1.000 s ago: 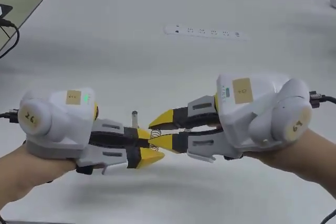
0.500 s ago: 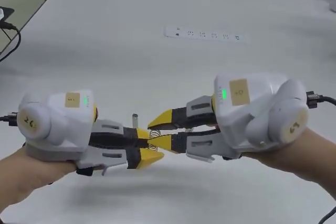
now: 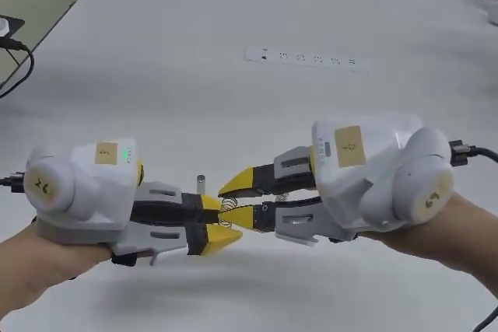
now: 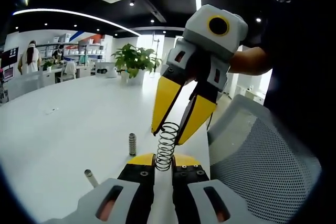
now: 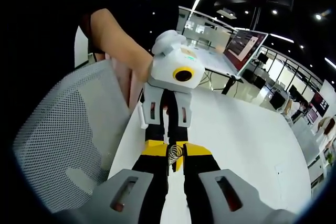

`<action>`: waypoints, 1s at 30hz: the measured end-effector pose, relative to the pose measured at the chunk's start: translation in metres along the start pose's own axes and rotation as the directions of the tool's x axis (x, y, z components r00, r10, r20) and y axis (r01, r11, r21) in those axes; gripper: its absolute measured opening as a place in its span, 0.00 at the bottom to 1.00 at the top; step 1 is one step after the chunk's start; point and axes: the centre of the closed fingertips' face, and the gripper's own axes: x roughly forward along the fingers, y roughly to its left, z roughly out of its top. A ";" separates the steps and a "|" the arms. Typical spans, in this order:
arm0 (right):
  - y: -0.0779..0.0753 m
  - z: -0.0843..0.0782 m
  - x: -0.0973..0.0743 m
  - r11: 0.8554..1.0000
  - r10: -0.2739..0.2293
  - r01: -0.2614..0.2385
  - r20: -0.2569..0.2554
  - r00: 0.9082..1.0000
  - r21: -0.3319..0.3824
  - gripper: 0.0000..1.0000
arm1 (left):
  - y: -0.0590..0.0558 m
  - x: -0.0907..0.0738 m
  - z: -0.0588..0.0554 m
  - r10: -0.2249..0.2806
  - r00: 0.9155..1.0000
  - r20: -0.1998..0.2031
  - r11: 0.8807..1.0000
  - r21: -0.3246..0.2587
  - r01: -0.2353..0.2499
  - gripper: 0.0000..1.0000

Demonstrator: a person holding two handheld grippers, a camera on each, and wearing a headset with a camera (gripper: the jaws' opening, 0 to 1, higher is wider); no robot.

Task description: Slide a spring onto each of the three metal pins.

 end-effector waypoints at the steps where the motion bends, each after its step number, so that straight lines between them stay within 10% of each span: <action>1: 0.000 0.000 0.000 1.000 0.002 -0.002 -0.002 1.000 -0.003 0.07 | 0.000 0.000 0.000 0.000 1.000 -0.002 1.000 -0.002 0.000 0.04; 30: -0.007 -0.005 -0.003 1.000 -0.026 0.026 -0.018 1.000 -0.002 0.07 | 0.015 -0.015 -0.017 0.085 0.996 -0.033 0.996 -0.029 -0.086 0.31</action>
